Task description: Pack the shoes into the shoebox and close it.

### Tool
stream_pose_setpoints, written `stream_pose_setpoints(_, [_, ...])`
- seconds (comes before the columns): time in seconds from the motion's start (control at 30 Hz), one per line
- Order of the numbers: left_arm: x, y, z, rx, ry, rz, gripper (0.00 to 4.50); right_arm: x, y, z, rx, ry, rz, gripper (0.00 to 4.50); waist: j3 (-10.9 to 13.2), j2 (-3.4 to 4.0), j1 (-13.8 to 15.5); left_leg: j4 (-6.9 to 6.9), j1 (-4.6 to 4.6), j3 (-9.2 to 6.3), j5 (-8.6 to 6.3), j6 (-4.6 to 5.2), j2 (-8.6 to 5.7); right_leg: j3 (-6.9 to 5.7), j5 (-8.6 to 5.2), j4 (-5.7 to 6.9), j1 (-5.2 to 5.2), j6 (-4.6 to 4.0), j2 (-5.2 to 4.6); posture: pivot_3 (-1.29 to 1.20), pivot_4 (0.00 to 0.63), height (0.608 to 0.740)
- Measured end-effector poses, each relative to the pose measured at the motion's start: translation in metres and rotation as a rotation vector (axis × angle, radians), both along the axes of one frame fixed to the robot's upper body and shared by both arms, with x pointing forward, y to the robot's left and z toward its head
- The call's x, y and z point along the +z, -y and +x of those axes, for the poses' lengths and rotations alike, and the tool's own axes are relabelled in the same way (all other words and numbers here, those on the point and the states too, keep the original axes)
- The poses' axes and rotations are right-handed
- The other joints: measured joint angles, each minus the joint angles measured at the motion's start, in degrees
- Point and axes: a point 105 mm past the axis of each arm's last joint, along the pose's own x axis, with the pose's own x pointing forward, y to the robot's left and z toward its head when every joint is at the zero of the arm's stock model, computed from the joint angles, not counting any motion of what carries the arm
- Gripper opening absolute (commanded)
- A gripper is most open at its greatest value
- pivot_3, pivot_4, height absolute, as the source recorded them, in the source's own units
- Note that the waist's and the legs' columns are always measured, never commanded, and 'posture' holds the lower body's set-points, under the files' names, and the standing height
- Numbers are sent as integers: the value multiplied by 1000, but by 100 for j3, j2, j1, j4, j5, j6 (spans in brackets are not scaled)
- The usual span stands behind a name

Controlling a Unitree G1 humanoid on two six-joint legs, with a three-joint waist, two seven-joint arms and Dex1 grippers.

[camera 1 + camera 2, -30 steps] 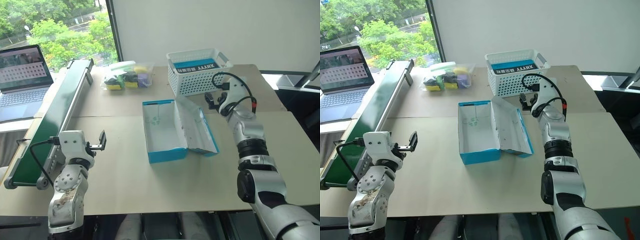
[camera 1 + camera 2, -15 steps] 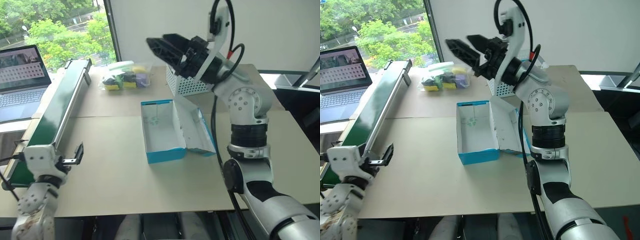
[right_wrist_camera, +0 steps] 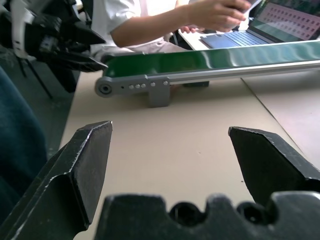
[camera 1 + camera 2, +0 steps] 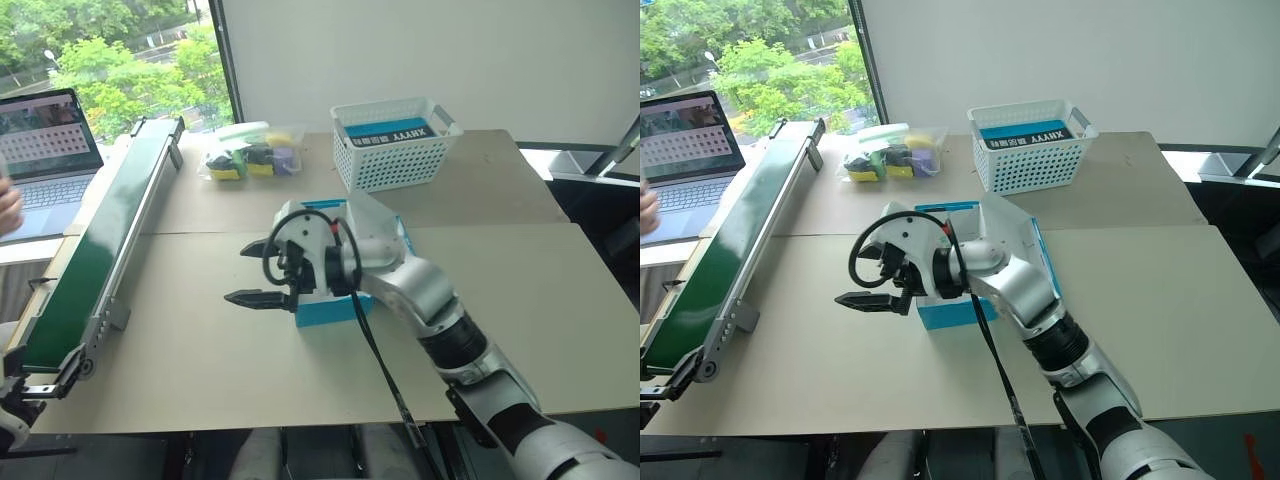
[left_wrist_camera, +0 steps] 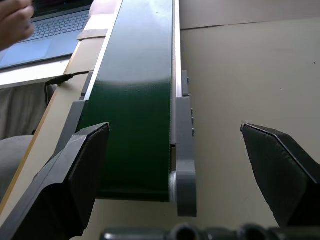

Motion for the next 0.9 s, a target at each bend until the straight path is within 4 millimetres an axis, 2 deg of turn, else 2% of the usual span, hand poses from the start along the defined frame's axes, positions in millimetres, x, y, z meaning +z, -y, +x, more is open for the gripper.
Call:
stream_pose_setpoints(0.17, [-2, 1, -3, 24, 23, -15, 4500, -17, 13, 25, -196, 22, -28, 4437, -14, -24, -2, 1, 0, 0, 0, -2, 1, 1, 1, 0, 1, -1, 0, 0, 150, 729])
stream_pose_setpoints(0.3, [-11, 7, 1, 37, 38, -53, 4500, -13, 22, 39, -299, 32, 1, 4437, -15, -26, -18, -1, 2, 0, 0, -2, 7, 0, 1, 2, -1, -3, 7, 0, 150, 729])
stream_pose_setpoints(0.53, [-5, 4, 10, 34, 61, -43, 4500, -23, 20, 31, -251, 15, -18, 4437, -15, -26, -19, -1, 3, 1, 0, -2, 6, 0, 1, 3, 1, -2, 7, 0, 150, 729])
stream_pose_setpoints(0.63, [-2, -1, 12, 39, 64, -33, 4500, -20, 16, 24, -208, 39, -20, 4437, -15, -25, -22, -1, 7, 1, -1, -2, 5, 0, 1, 1, 6, -2, 6, 0, 150, 729])
stream_pose_setpoints(0.9, [-2, -6, 16, 49, 70, -38, 4500, -18, 13, 25, -223, 55, -11, 4437, -15, -26, -21, -2, 7, 1, -1, -2, 6, 1, 1, 1, 5, -2, 6, 0, 150, 729])
